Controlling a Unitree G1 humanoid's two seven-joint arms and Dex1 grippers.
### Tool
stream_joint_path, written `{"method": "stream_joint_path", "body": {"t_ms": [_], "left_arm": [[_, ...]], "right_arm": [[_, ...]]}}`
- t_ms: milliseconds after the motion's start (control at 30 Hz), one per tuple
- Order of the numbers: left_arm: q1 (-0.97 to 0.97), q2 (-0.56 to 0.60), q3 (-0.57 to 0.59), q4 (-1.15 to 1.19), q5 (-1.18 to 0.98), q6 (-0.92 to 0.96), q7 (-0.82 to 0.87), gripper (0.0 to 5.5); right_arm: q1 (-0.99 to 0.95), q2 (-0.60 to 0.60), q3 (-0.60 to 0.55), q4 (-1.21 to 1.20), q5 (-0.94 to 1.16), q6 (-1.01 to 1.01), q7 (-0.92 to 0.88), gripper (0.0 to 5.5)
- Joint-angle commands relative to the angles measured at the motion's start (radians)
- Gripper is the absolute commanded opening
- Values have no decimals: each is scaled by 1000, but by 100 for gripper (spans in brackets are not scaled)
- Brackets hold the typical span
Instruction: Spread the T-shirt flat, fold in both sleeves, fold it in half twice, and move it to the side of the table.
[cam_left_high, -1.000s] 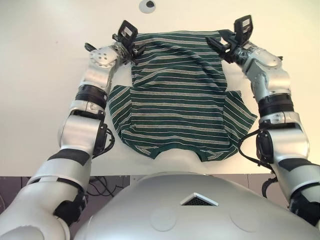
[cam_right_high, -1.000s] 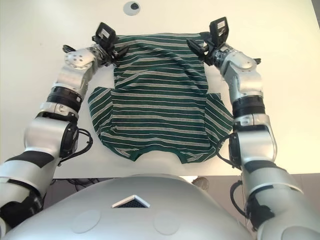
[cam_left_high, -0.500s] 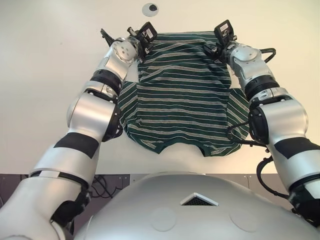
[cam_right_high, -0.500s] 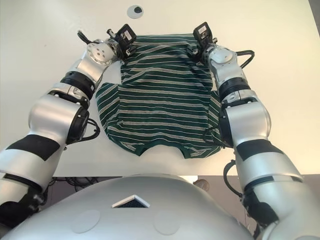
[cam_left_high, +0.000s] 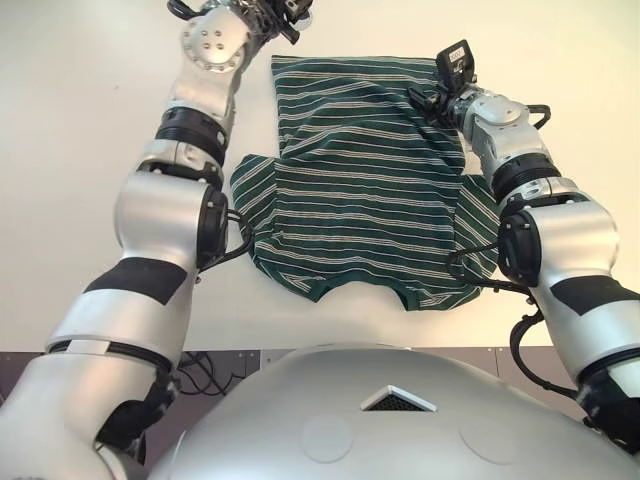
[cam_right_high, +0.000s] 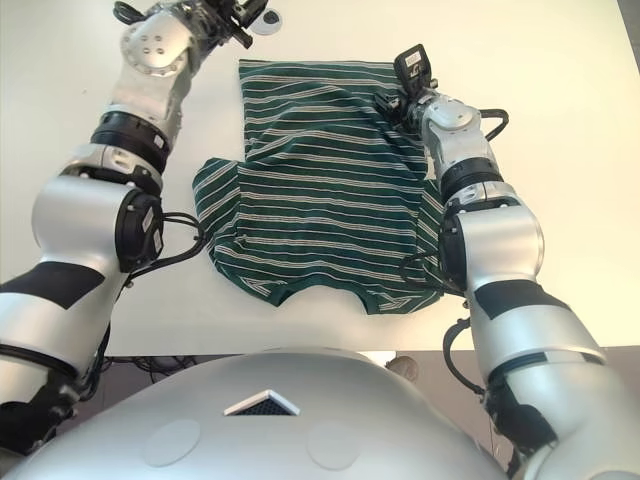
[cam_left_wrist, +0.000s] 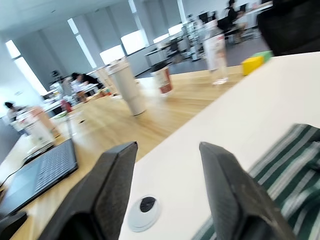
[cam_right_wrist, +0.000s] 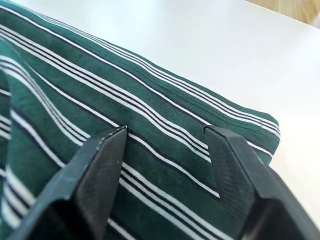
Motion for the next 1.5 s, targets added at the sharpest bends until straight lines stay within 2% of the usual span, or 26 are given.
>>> {"method": "stream_joint_path", "body": {"t_ms": [33, 100, 167, 333, 467, 533, 667, 833, 1033, 1133, 1233, 1300, 1433, 1500], "left_arm": [[459, 242, -114, -625, -128, 197, -437, 224], [619, 343, -87, -943, -311, 399, -561, 224], [679, 424, -24, -1112, -460, 585, -611, 224], [760, 586, 62, -1297, -713, 914, -686, 224], [887, 718, 37, -1428, -749, 1006, -764, 224], [921, 730, 9, -1443, -688, 964, -756, 224], [926, 662, -14, -1405, -628, 902, -692, 224], [998, 670, -73, -1427, -539, 803, -698, 224], [997, 588, -129, -1305, -390, 676, -590, 224], [1047, 620, -181, -1297, -327, 642, -607, 224], [1130, 746, -226, -1346, -292, 624, -711, 224], [1118, 783, -242, -1344, -270, 607, -745, 224], [1046, 759, -267, -1245, -154, 486, -685, 224], [1020, 708, -261, -1242, -179, 483, -654, 224]], "right_arm": [[37, -28, -24, -9, -3, -2, 2, 281], [57, -43, -30, -11, -7, -3, 2, 281], [72, -52, -34, -12, -7, -3, 4, 281], [94, -71, -34, -14, -13, -2, 4, 281], [105, -72, -29, -18, -22, 1, 7, 281], [111, -71, -24, -20, -26, 4, 10, 281], [116, -68, -20, -25, -27, 8, 25, 281], [109, -77, -17, -18, -36, 28, -9, 281], [110, -77, -29, -21, -19, 34, 16, 281], [109, -71, -27, -23, -22, 34, 22, 281], [105, -76, -25, -20, -28, 40, 13, 281], [111, -82, -31, -21, -24, 42, 9, 281], [118, -79, -66, -37, 14, -1, 42, 281], [121, -75, -102, -66, 64, -18, 151, 281]]}}
